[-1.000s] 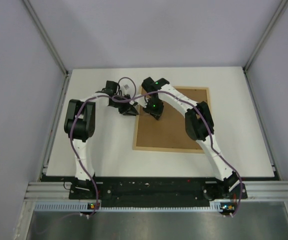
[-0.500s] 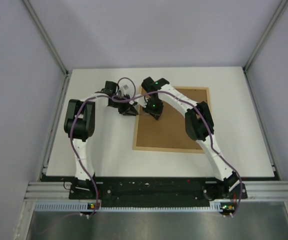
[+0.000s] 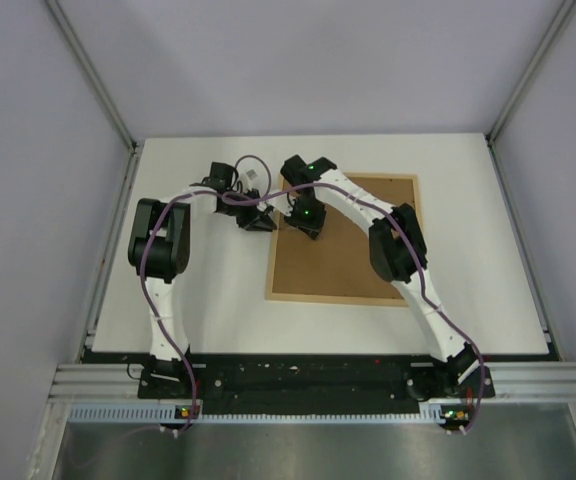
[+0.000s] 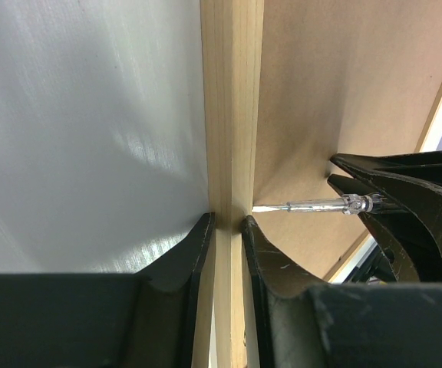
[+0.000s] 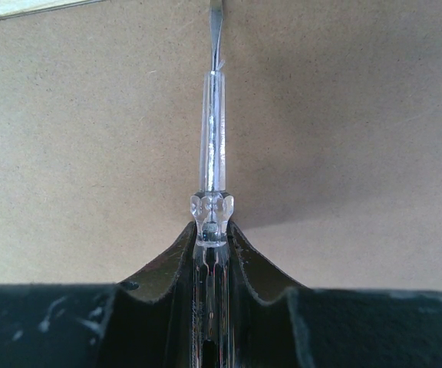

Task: Take the photo out of the frame
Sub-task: Release the photo frame item from the photo frame.

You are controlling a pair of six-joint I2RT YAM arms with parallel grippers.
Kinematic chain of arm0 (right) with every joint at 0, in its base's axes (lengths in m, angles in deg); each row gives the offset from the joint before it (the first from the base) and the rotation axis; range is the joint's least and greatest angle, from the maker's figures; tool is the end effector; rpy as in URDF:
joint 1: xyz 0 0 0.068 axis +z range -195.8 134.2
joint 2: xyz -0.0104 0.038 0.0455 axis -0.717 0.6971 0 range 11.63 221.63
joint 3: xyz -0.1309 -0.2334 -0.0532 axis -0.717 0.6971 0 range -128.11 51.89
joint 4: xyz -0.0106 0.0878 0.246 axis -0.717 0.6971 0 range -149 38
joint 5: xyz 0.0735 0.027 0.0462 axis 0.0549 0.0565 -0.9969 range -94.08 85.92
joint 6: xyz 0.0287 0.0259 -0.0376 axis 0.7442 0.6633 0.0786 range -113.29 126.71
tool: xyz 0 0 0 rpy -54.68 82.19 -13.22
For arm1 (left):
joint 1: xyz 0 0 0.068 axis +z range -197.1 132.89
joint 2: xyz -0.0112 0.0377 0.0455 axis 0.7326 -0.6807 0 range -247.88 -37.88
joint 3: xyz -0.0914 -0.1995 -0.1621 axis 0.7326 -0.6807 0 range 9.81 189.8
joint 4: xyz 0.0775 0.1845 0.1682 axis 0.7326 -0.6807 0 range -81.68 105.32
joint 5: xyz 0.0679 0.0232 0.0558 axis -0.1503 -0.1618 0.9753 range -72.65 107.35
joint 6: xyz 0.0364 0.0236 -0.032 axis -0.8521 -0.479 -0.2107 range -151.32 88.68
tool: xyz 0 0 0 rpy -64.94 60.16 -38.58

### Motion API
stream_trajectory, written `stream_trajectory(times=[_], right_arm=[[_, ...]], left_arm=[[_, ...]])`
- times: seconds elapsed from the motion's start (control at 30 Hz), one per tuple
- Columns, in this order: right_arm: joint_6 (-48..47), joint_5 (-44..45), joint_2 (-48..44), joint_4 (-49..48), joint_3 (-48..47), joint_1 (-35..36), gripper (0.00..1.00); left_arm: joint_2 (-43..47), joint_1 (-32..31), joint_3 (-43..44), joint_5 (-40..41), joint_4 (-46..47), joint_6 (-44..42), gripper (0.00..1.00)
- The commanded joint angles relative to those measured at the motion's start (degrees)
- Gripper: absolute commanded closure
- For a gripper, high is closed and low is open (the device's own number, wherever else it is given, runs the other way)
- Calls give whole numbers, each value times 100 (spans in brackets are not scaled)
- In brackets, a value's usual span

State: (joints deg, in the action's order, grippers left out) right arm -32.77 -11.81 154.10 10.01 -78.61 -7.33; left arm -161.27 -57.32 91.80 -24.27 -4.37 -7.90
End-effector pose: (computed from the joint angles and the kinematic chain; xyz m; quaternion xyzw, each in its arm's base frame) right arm 0.3873 0.3140 0.1742 -0.6298 0.7699 0.0665 0.0790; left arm 0.4261 -0.1009 0.1289 -0.0159 0.9094 -0.3968 0.1239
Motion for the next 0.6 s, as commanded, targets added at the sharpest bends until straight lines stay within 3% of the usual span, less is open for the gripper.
stream_trajectory(times=[0.0, 0.57], right_arm=[[-296, -326, 562, -1188, 60, 397, 100], [-780, 420, 615, -1399, -450, 784, 100]], left_arm=[[-422, -253, -228, 155, -308, -171, 79], [-387, -367, -166, 348, -484, -303, 82]])
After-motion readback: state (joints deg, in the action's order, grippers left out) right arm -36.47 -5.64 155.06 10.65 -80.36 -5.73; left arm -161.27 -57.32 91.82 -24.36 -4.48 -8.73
